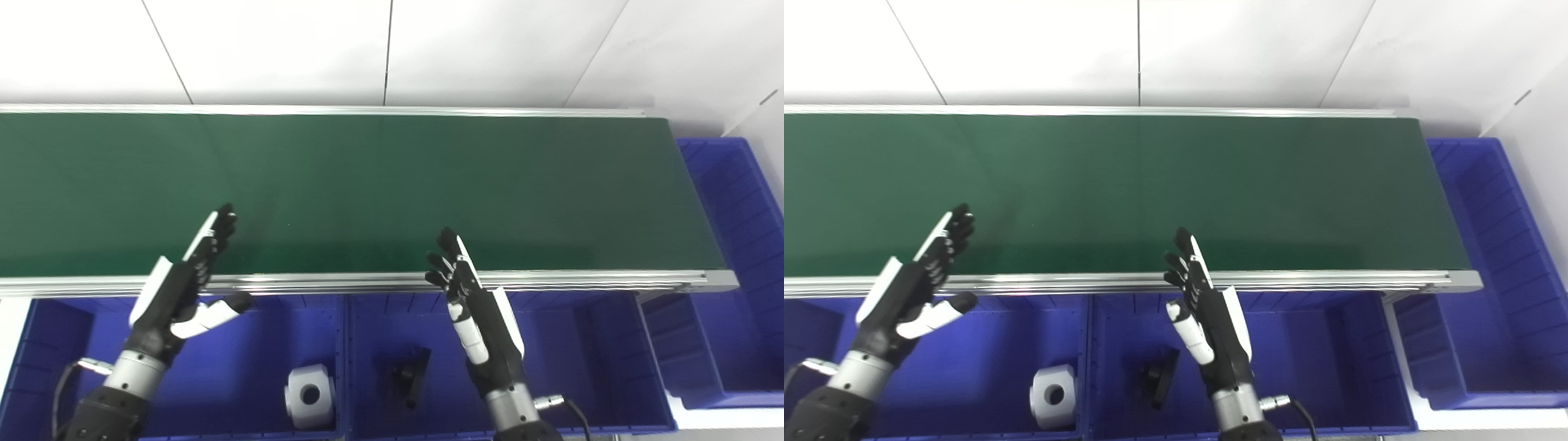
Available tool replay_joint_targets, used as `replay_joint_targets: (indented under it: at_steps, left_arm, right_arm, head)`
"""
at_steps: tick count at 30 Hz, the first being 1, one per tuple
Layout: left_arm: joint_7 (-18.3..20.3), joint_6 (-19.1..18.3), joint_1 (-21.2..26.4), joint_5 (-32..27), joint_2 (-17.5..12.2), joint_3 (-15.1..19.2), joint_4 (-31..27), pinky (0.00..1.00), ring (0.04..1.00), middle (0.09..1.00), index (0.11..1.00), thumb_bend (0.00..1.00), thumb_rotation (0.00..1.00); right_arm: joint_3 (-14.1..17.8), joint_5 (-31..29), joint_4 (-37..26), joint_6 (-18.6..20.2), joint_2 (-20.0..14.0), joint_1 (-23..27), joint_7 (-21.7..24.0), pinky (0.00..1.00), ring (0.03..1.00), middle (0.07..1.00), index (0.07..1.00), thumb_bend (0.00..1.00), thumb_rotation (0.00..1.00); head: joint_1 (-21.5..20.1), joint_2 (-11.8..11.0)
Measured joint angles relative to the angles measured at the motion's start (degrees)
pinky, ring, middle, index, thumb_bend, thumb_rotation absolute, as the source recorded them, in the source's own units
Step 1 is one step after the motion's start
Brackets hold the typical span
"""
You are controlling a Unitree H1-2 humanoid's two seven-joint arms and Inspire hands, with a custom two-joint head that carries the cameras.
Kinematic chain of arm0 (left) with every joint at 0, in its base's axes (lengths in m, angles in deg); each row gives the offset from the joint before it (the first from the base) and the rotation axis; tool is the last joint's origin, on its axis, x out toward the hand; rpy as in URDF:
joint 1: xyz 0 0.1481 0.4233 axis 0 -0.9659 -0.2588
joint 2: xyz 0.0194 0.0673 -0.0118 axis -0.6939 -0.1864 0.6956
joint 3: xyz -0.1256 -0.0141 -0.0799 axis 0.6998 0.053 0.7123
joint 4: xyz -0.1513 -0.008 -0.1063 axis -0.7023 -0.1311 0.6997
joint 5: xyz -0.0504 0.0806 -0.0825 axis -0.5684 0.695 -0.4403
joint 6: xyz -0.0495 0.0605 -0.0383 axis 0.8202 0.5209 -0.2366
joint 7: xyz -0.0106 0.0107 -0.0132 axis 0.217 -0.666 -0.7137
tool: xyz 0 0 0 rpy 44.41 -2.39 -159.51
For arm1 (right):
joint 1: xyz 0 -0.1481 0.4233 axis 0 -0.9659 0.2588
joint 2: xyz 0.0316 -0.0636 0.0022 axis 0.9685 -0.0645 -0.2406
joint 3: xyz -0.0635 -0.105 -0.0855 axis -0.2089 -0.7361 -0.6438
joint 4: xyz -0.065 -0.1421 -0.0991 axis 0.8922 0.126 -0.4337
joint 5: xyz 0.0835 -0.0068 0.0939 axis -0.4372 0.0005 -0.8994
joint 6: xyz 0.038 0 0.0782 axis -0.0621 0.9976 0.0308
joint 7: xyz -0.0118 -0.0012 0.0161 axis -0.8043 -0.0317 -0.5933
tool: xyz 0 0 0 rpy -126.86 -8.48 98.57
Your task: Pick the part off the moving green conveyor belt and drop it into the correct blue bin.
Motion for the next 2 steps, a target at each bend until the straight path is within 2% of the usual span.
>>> replay_joint_targets:
  at_steps: [1,2]
  left_arm:
    - [-0.44,-0.05,-0.83,0.16,-0.17,-0.14,-1.10,1.00,1.000,1.000,1.000,0.75,0.67]
    - [-1.04,-0.07,-1.95,0.31,-0.24,-0.41,-2.68,1.00,1.000,1.000,1.000,0.74,0.66]
  right_arm:
    - [0.15,-0.29,-0.36,0.00,-0.46,-0.39,0.04,0.86,0.925,0.973,1.000,0.85,0.95]
    - [0.27,-0.60,-0.85,0.00,-0.96,-0.63,0.08,0.86,0.922,0.971,1.000,0.85,0.95]
  head:
    - [0.00,0.00]
    - [2.26,0.44]
